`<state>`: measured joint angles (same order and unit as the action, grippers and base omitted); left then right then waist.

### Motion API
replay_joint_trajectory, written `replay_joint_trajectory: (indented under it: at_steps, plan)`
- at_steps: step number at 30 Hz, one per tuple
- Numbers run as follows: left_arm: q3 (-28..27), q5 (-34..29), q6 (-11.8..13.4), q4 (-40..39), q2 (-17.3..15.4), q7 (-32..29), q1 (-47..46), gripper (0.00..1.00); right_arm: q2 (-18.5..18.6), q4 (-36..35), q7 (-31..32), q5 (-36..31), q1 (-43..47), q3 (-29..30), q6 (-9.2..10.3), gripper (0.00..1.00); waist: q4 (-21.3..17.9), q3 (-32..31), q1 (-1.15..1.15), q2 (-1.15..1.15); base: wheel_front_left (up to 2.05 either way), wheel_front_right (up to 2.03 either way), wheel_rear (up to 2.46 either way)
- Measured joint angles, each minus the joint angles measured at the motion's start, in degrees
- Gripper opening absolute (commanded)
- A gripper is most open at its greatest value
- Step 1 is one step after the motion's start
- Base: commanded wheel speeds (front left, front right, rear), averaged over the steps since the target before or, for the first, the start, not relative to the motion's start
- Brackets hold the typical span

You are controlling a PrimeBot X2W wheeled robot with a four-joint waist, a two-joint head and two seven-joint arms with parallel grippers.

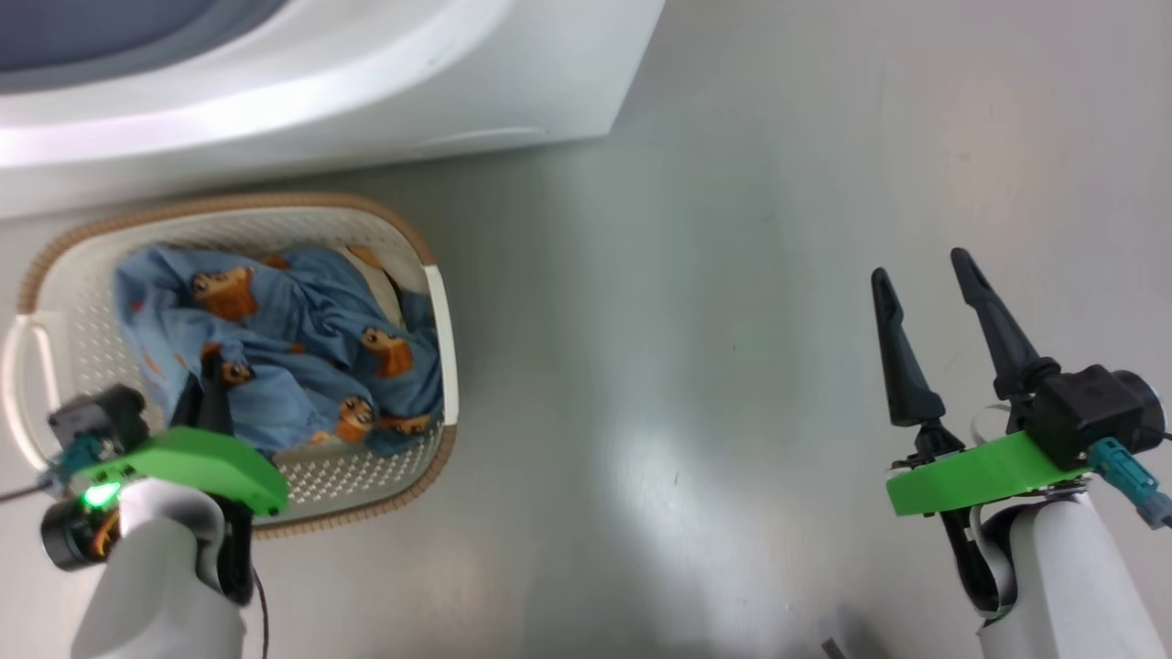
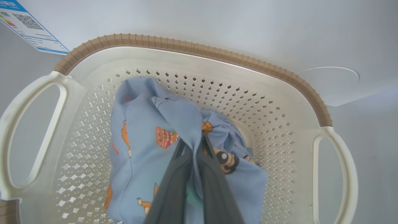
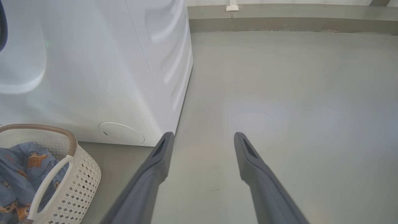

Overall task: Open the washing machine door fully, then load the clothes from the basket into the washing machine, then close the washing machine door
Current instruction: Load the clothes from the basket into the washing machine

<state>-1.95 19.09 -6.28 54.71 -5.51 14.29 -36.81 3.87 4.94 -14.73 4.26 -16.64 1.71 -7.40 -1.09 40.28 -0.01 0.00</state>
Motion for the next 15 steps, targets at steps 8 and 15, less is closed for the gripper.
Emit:
replay_joint_trajectory:
  at_steps: [8,15]
  plan:
    - [-1.6,-3.0,0.0,-11.2,2.0,0.0,7.4,0.0,0.1,1.8,0.0,1.5,0.2,-0.9,0.0,1.0,0.8,-5.9,0.0,0.0,0.0,0.0,0.0]
    - [-3.3,-5.3,0.0,-21.0,2.8,0.0,13.7,0.0,0.3,3.4,0.0,1.5,0.4,-1.1,0.0,1.0,2.1,-10.9,0.0,0.0,0.0,0.0,0.0]
